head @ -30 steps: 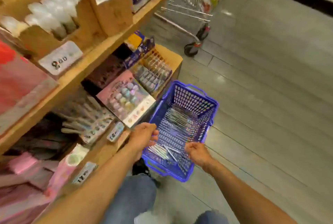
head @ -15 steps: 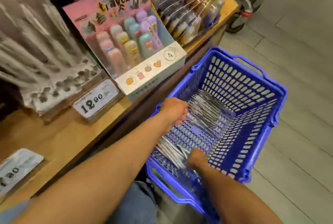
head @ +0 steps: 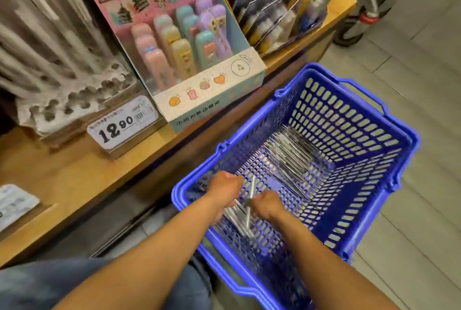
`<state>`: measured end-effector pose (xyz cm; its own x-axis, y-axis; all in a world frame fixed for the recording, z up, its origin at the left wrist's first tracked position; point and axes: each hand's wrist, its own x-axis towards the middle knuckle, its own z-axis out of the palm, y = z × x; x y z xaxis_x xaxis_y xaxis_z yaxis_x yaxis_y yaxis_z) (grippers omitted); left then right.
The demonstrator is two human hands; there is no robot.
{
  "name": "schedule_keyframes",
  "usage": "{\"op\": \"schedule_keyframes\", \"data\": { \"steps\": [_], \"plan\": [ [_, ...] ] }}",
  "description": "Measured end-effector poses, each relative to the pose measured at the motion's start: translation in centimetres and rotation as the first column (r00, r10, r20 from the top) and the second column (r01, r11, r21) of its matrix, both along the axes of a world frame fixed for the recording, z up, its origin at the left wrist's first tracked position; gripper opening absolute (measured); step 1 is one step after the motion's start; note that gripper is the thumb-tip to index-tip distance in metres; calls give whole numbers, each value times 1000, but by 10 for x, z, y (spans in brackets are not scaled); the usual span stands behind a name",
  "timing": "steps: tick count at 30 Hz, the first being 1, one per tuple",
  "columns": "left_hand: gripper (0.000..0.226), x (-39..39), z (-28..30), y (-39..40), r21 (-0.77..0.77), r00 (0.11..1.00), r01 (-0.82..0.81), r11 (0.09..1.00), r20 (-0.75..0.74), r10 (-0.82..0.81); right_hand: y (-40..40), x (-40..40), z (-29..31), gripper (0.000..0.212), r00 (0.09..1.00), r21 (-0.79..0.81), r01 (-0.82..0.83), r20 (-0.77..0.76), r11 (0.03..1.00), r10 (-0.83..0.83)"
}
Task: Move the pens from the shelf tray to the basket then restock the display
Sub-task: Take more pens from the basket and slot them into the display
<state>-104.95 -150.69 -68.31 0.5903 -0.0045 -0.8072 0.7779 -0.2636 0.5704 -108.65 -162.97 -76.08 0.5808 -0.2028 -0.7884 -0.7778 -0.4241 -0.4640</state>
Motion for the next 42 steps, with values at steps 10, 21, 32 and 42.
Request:
{"op": "schedule_keyframes", "data": {
  "steps": [10, 21, 32, 42],
  "plan": [
    [14, 6, -13, -1, -130, 1000, -8, 991, -23, 5, -32, 15, 36, 28, 977, 386, -208, 28, 899, 213],
    [11, 13, -26, 5, -108, 998, -59, 992, -18, 57, -19, 0, -54, 22, 580, -285, -814, -335, 507, 742],
    [28, 13, -27, 5, -70, 1000, 25, 997, 9, -25, -34, 34, 32, 11, 986, 496, -168, 99, 852, 137],
    [28, 24, -10, 5, 84, 974, 122, 989, 181, -136, -29, 23, 14, 13, 917, 533, -280, -98, 799, 387]
  ]
}}
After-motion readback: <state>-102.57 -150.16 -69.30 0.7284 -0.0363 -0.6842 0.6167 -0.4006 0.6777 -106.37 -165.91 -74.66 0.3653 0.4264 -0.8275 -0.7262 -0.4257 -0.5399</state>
